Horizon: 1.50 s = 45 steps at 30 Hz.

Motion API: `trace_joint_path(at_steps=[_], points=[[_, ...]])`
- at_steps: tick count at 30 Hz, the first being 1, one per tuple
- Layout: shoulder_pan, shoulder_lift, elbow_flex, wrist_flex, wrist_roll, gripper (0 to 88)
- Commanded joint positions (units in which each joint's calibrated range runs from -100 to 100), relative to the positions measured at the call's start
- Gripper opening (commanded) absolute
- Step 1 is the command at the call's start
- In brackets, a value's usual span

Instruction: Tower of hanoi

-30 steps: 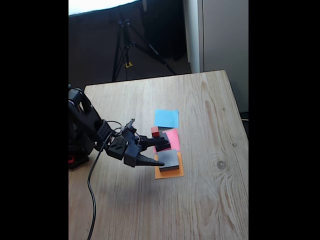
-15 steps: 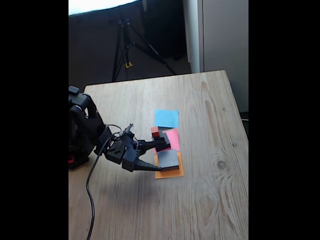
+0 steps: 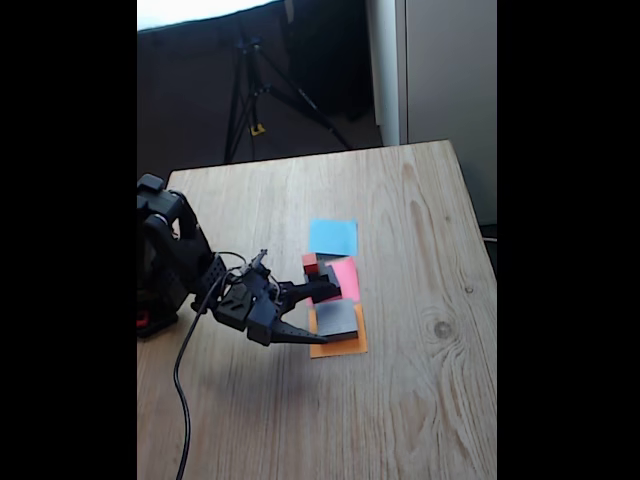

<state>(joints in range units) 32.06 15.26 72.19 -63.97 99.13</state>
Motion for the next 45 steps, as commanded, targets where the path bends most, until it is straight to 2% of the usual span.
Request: trace_joint_path(at_steps=[1,45], points=[[0.3,0.3,-1.2,-2.1,0.9,47.2],[0.2,7.9,-0.5,-9.7,0.9,49.8]])
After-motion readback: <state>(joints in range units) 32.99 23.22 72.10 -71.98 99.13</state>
